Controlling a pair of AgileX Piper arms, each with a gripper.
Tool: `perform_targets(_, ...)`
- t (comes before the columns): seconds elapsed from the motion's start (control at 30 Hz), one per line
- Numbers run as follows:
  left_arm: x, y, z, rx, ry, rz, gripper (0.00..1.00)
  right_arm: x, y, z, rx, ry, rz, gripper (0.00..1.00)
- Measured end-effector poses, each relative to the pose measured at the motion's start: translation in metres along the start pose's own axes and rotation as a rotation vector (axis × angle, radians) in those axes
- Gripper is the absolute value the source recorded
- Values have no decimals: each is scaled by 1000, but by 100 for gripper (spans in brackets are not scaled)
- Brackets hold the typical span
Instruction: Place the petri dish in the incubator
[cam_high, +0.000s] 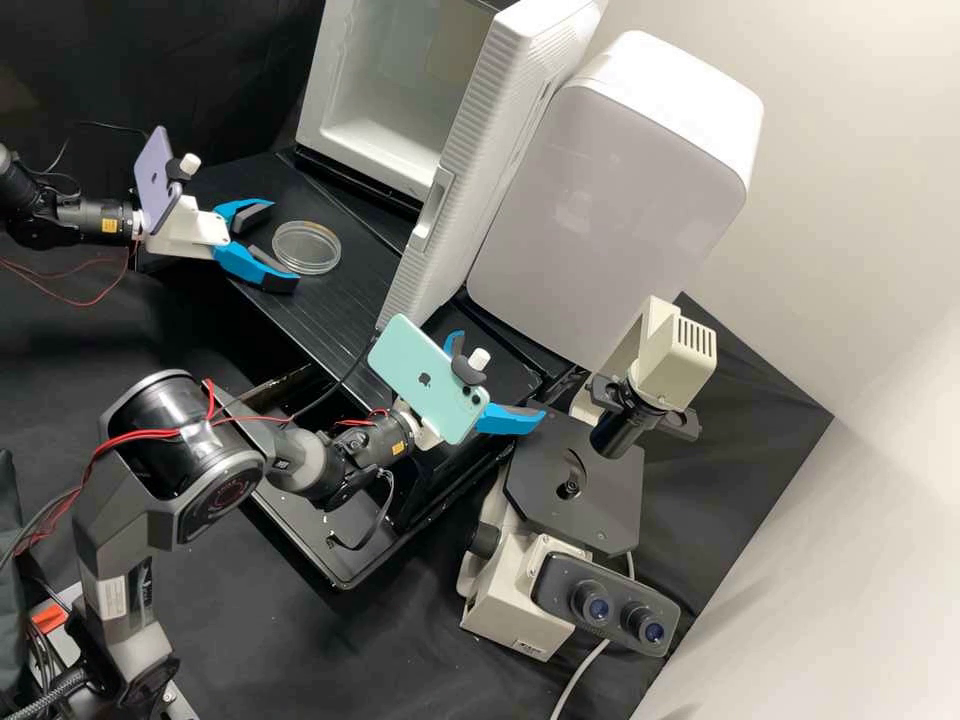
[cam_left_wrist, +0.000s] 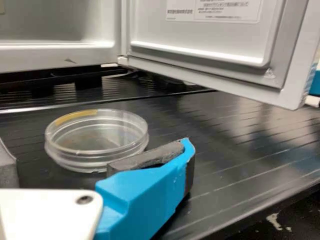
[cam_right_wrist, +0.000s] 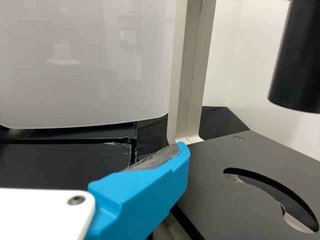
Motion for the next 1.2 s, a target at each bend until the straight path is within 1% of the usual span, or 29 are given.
perform_targets(0.13,7,2,-1,10,0,-15,100,0,0,0,0,0,0,100)
perform_targets(0.27,10,6,-2,14,6,-13,100,0,0,0,0,0,0,100)
perform_targets(0.4,15,10,-1,27,6,-23,100,0,0,0,0,0,0,100)
perform_targets(0.47,18,12,-1,29,7,-20,100,0,0,0,0,0,0,100)
perform_targets(0.73,20,12,-2,30,10,-25,100,0,0,0,0,0,0,100)
perform_targets(0.93,24,16,-2,34,13,-22,100,0,0,0,0,0,0,100)
perform_targets(1.07,26,12,-4,31,20,-41,100,0,0,0,0,0,0,100)
perform_targets(1.13,28,12,-4,14,21,-41,100,0,0,0,0,0,0,100)
perform_targets(1.17,29,12,-4,13,19,-39,0,0,0,0,0,0,0,100)
perform_targets(1.2,30,12,-4,-1,14,-42,0,0,0,0,0,0,0,100)
